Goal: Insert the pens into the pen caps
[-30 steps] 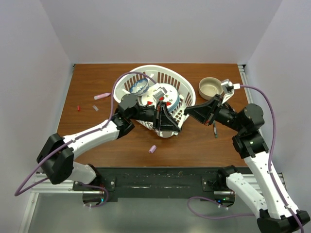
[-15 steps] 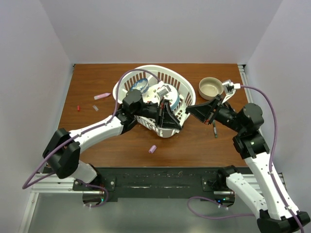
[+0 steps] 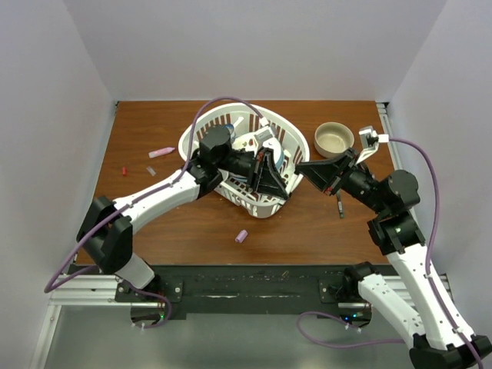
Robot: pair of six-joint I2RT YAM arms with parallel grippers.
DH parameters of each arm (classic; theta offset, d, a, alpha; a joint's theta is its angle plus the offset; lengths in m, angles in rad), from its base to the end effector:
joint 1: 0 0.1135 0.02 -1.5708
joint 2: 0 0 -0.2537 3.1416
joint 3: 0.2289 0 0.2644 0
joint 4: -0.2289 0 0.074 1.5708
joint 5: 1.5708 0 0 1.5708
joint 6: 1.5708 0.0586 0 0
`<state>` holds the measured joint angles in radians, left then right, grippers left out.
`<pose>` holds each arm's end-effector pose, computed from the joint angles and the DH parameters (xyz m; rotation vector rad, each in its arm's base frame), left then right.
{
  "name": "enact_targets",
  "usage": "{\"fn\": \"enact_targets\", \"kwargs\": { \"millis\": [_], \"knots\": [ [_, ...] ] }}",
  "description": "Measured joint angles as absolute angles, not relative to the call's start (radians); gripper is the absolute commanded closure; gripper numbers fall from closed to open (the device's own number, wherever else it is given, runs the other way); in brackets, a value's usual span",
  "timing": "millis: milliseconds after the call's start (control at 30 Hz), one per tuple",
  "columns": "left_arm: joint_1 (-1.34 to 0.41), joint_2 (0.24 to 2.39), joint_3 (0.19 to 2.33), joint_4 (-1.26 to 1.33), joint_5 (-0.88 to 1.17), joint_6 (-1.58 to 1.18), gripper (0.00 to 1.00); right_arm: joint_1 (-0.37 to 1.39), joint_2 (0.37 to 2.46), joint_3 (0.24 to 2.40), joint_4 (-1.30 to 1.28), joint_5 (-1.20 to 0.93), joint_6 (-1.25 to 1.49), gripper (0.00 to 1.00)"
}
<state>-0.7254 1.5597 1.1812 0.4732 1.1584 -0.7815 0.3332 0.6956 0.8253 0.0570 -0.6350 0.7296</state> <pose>0.2455 -0.2894 0.3370 1.0876 1.6056 -1.9353 0.1700 0.0956 0.3914 -0.2777 1.5321 1.2951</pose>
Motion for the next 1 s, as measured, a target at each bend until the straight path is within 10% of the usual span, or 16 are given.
{"fn": "enact_targets", "kwargs": {
  "millis": [333,533,1000],
  "knots": [
    [-0.719,1.582,1.272,0.336,1.172,-0.722,1.00,0.355,0.703,0.871,0.000,-0.539,0.734,1.00],
    [-0.708,1.486,1.215,0.339,1.035,-0.707,1.00,0.403,0.767,1.023,-0.159,-0.461,0.753,0.55],
    [-0.651,1.187,0.986,0.293,0.785,-0.636,1.00,0.453,0.820,1.087,-0.139,-0.506,0.814,0.46]
  ]
}}
